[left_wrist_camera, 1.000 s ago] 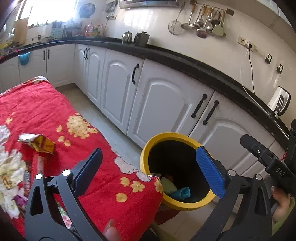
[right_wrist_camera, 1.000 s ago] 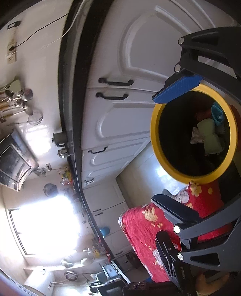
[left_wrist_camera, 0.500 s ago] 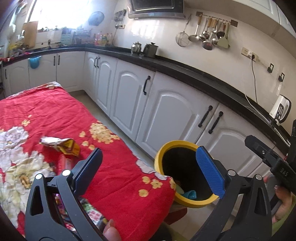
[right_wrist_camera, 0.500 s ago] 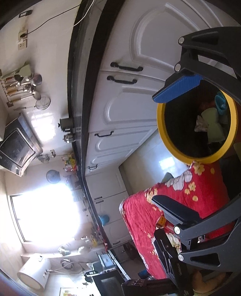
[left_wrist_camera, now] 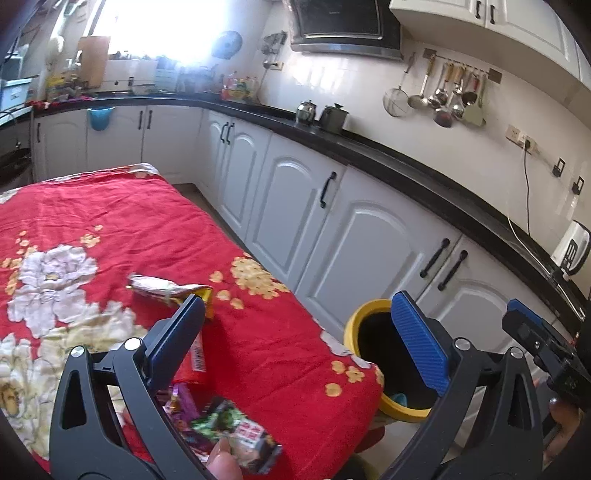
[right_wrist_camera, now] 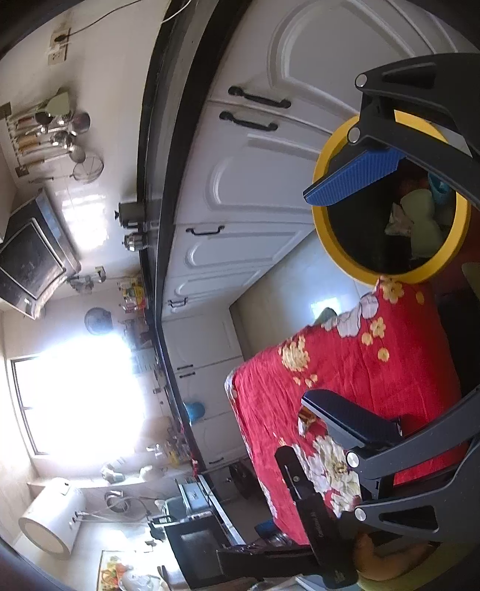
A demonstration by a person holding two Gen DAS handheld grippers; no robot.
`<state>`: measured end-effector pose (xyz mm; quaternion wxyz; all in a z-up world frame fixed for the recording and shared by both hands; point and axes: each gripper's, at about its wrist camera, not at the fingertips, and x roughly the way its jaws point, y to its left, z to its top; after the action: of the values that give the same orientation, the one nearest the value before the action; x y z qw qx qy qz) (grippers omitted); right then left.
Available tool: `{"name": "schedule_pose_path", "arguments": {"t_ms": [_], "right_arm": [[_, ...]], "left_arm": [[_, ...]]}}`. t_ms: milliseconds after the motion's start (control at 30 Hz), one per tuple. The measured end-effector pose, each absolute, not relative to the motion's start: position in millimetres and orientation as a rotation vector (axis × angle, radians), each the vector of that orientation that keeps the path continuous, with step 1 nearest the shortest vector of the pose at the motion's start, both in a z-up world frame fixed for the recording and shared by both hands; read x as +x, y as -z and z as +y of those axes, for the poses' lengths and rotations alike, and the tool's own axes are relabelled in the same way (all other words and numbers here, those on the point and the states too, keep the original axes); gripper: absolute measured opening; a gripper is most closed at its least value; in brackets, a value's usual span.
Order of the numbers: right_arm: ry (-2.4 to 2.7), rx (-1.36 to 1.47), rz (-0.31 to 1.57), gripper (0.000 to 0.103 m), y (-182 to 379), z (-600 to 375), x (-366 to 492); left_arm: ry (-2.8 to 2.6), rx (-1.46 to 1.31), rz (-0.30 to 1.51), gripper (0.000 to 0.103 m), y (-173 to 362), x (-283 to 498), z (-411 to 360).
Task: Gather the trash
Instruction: 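Move both open grippers back toward the remaining wrappers on the table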
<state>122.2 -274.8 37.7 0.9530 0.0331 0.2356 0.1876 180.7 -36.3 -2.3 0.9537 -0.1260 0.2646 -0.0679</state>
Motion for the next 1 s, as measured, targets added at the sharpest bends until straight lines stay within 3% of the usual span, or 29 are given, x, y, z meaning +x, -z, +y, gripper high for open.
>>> {"name": "schedule_pose_path", "arguments": {"t_ms": [600, 1000], "right_arm": [[-0.542, -0.023, 0.520, 0.097, -33.5, -202.3, 108.3], [-0.653, -0.107, 0.599, 0.097, -8.0, -144.0, 103.3]], "left_arm": [[0.006, -0.349, 0.501, 0.093, -7.5, 166.7, 46.9], [-0.045, -0.425, 0.569, 0.093, 17.6, 178.2, 83.4]]}}
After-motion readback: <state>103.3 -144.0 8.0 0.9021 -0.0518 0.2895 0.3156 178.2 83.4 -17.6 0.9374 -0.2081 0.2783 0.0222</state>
